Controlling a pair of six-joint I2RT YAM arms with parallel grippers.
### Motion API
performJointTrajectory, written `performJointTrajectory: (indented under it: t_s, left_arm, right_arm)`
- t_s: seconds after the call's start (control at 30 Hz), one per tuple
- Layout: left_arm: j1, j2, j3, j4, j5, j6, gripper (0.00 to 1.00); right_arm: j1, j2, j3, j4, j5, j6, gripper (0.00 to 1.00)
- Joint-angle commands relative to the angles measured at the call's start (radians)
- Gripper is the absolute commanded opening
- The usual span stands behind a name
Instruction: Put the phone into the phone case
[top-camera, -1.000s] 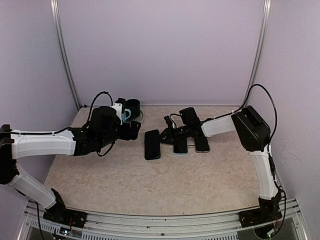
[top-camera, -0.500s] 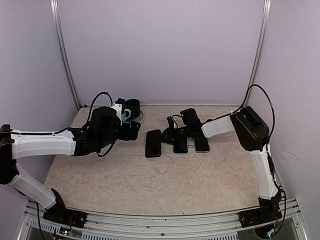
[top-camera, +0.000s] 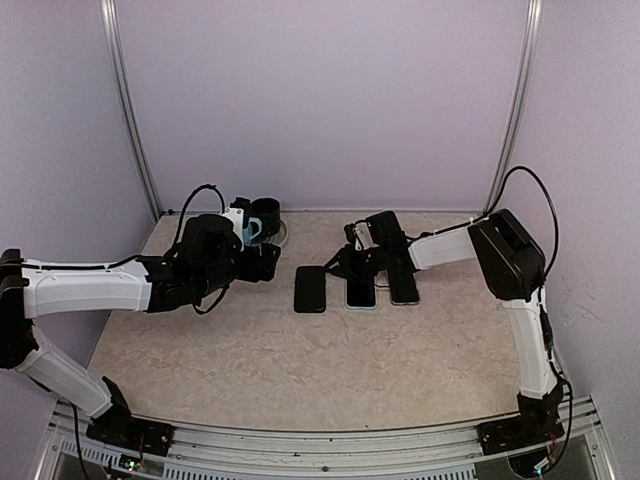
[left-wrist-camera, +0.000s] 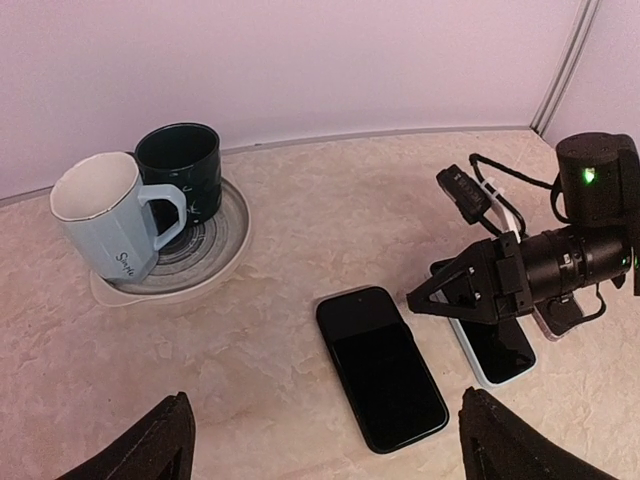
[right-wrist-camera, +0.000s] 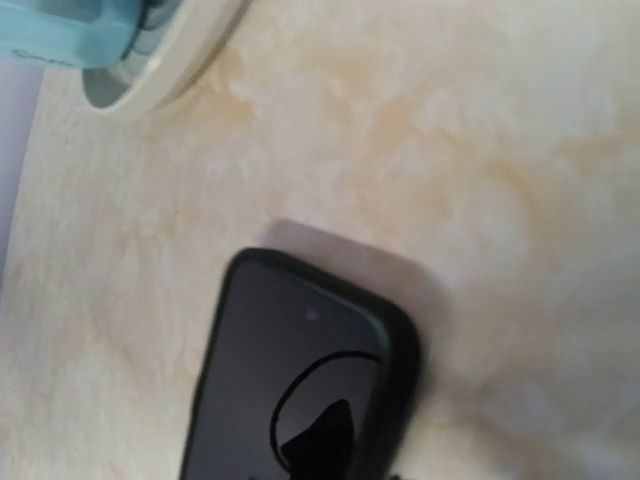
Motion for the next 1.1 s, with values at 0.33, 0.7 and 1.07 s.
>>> performJointTrajectory:
  t_s: [0.33, 0.7, 1.07]
  left_arm:
    - [0.138, -0.093, -0.073, -0.028, -0.186, -0.029, 0.97]
    - [0.429, -0.233, -0.245, -0.043, -0.391, -0.142, 0.99]
    - [0.447, -0.301, -0.422, 0.151, -0.567, -0.058, 0.99]
  right_arm:
    - [-0.134, -0.496, -0.168, -0.158, -0.016, -0.402, 0.55]
    - [-0.59, -1.093, -0.837, 0.015, 0.267, -0.419, 0.99]
    - [-0.603, -1.321, -1.157, 0.144, 0.696, -0.375, 0.99]
